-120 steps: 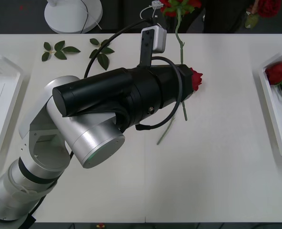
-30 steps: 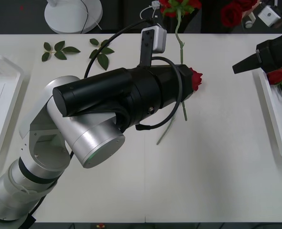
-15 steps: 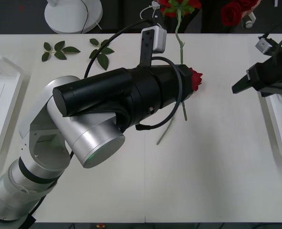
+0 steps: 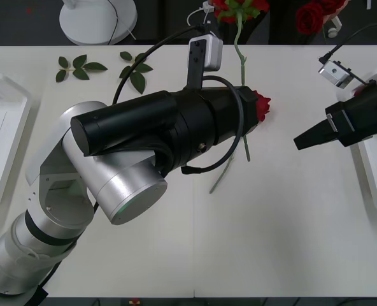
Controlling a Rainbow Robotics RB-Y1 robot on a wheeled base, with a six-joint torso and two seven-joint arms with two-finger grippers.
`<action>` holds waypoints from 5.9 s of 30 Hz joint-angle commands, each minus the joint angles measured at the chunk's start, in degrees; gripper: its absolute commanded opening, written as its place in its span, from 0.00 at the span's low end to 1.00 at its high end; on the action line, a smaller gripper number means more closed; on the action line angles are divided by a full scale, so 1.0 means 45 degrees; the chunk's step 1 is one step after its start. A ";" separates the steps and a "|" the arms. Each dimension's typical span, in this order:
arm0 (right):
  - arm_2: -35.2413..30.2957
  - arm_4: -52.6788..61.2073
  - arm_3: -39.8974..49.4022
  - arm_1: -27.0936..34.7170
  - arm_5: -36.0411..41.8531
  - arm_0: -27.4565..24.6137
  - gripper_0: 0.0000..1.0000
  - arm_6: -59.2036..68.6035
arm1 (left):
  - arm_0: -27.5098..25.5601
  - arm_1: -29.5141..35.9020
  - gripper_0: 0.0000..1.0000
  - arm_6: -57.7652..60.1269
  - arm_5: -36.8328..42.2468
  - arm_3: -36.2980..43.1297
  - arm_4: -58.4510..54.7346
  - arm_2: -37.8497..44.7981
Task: Place the red flowers into the right box and the blue flowers into the left box. If a person shows an open palm, hand one flower to the person first, then continue sorting.
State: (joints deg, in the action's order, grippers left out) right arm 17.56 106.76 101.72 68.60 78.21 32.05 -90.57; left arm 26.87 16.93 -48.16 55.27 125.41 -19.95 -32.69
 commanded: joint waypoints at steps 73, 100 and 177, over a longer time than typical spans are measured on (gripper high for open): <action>0.0825 -0.0991 0.3157 -0.2588 -0.4333 -0.1635 0.00 -0.0772 | 0.0259 -0.0326 0.46 -0.0021 -0.0192 0.0256 0.0118 -0.0137; 0.0767 -0.2827 0.2317 -0.1768 -0.2419 -0.0873 0.00 -0.0381 | 0.0259 -0.0326 1.00 -0.0021 -0.0192 0.0256 0.0118 -0.0137; 0.0376 -0.6421 -0.8425 -0.6807 -1.2223 0.6783 0.00 -0.9112 | 0.0356 0.1628 1.00 -0.4591 0.4027 -0.1755 -0.1367 0.0215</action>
State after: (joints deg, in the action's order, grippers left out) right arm 17.43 79.03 64.70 40.57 25.42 57.22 -129.63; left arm 26.85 23.81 -68.34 73.73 116.70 -26.42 -30.96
